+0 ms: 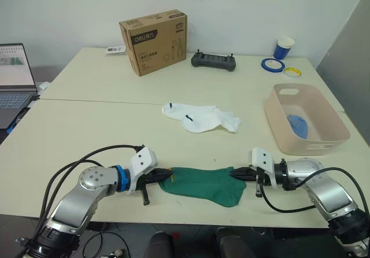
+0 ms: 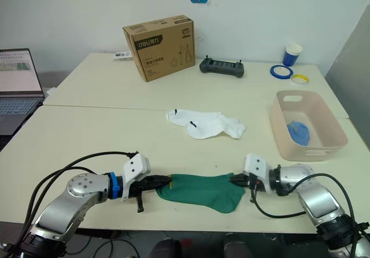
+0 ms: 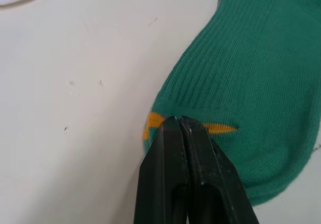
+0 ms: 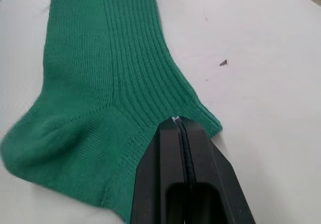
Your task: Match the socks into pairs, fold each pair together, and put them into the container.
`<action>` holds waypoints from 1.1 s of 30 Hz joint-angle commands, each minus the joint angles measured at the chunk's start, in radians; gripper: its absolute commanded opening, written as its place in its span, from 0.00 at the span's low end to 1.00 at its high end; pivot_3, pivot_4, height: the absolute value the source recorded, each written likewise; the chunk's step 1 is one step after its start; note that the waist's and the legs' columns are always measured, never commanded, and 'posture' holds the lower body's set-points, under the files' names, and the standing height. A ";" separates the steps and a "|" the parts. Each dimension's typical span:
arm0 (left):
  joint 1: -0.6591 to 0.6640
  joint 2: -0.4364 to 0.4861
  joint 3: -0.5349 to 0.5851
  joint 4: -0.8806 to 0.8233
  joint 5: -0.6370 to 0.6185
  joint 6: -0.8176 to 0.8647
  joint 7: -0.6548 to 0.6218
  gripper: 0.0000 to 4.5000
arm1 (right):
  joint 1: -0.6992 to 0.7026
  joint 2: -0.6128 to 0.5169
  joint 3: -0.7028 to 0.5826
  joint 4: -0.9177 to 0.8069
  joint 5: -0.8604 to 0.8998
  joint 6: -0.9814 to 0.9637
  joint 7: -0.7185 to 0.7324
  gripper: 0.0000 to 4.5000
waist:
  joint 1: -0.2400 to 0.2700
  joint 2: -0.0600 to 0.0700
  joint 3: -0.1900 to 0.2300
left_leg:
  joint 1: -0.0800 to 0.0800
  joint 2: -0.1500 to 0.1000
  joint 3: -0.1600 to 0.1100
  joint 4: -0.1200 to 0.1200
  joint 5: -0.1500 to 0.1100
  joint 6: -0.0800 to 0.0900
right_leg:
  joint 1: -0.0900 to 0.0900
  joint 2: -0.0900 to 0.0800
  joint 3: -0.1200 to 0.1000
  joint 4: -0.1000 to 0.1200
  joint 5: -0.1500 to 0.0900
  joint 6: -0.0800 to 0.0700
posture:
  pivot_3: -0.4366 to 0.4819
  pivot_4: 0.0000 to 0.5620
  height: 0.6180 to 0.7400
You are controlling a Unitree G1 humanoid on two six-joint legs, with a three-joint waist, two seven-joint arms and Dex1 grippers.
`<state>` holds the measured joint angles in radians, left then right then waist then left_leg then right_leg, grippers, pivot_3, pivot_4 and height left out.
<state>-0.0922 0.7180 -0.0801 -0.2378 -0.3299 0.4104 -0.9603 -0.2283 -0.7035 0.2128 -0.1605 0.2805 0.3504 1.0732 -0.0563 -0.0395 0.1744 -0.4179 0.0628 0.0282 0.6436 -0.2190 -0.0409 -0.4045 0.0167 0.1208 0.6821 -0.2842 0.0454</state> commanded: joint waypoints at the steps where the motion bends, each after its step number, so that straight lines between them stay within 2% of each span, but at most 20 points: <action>1: -0.001 0.007 0.078 -0.037 -0.068 0.007 -0.014 0.01 | -0.015 -0.004 -0.083 -0.090 0.106 0.076 0.006 0.00 | -0.002 0.000 0.000 | 0.000 0.000 0.000 0.000 0.000 0.000 | 0.000 0.000 0.000 0.000 0.000 0.000 | 0.48 0.27 1.00; 3: 0.009 0.023 0.140 -0.043 -0.118 0.027 -0.025 0.04 | -0.018 -0.011 -0.145 -0.108 0.165 0.132 -0.008 0.00 | -0.002 0.000 0.000 | 0.000 0.000 0.000 0.000 0.000 0.000 | 0.000 0.000 0.000 0.000 0.001 0.000 | 0.48 0.27 1.00; 6: 0.048 0.051 0.261 -0.025 -0.169 0.042 -0.024 0.20 | 0.002 -0.053 -0.235 -0.073 0.176 0.133 -0.017 0.13 | -0.001 0.000 0.000 | 0.000 0.000 0.000 0.000 0.000 0.000 | 0.000 0.000 0.000 0.000 0.001 0.002 | 0.48 0.27 1.00; 9: 0.116 0.081 0.333 0.000 -0.162 0.019 -0.033 0.43 | 0.048 -0.093 -0.284 -0.034 0.157 0.105 -0.012 0.37 | -0.001 0.000 0.000 | 0.000 0.000 0.000 -0.001 0.000 0.000 | 0.000 0.000 0.000 -0.001 0.001 0.001 | 0.48 0.27 1.00; 13: 0.174 0.072 0.348 -0.023 -0.153 0.000 -0.028 0.71 | 0.113 -0.119 -0.305 -0.063 0.196 0.168 0.001 0.67 | -0.001 0.000 0.000 | 0.000 0.000 0.000 -0.002 0.000 0.000 | 0.000 0.000 0.000 -0.001 0.000 0.001 | 0.48 0.27 1.00; 14: 0.180 0.065 0.343 -0.046 -0.175 0.028 -0.023 0.77 | 0.124 -0.123 -0.305 -0.090 0.227 0.212 0.005 0.67 | -0.001 0.000 0.000 | 0.000 0.000 0.000 -0.002 0.000 0.000 | 0.000 0.000 0.000 -0.001 0.000 0.001 | 0.48 0.27 1.00; 17: 0.182 0.063 0.317 -0.104 -0.245 0.165 -0.003 0.77 | 0.110 -0.095 -0.305 -0.152 0.300 0.316 -0.038 0.67 | -0.002 0.000 0.000 | 0.000 0.000 0.000 -0.001 0.000 0.000 | 0.000 0.000 0.000 -0.001 -0.001 0.000 | 0.48 0.27 1.00; 22: 0.171 0.044 0.265 -0.132 -0.289 0.316 0.062 0.77 | 0.122 -0.103 -0.245 -0.194 0.270 0.334 -0.054 0.67 | -0.003 0.000 0.000 | 0.001 0.000 0.001 0.001 0.000 0.000 | 0.000 0.000 0.001 -0.001 0.001 -0.001 | 0.48 0.27 1.00; 27: 0.170 -0.022 0.181 -0.151 -0.256 0.326 0.124 0.77 | 0.147 -0.111 -0.156 -0.203 0.220 0.345 -0.062 0.67 | -0.002 0.000 0.000 | 0.000 0.000 0.001 0.000 0.000 0.000 | 0.000 0.000 0.001 -0.002 0.000 -0.001 | 0.48 0.27 1.00; 33: 0.182 -0.019 0.156 -0.171 -0.253 0.331 0.134 0.77 | 0.130 -0.088 -0.092 -0.191 0.178 0.329 -0.079 0.67 | -0.001 0.000 0.000 | 0.000 0.000 0.001 0.000 0.000 0.000 | 0.000 0.000 0.001 -0.001 0.000 -0.001 | 0.48 0.27 1.00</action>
<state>0.0802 0.6973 0.0910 -0.3850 -0.5827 0.7343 -0.8227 -0.0896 -0.7940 0.1103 -0.3324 0.4585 0.6931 0.9913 -0.0577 -0.0394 0.1746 -0.4174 0.0625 0.0290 0.6439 -0.2191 -0.0410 -0.4047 0.0162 0.1219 0.6807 -0.2838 0.0445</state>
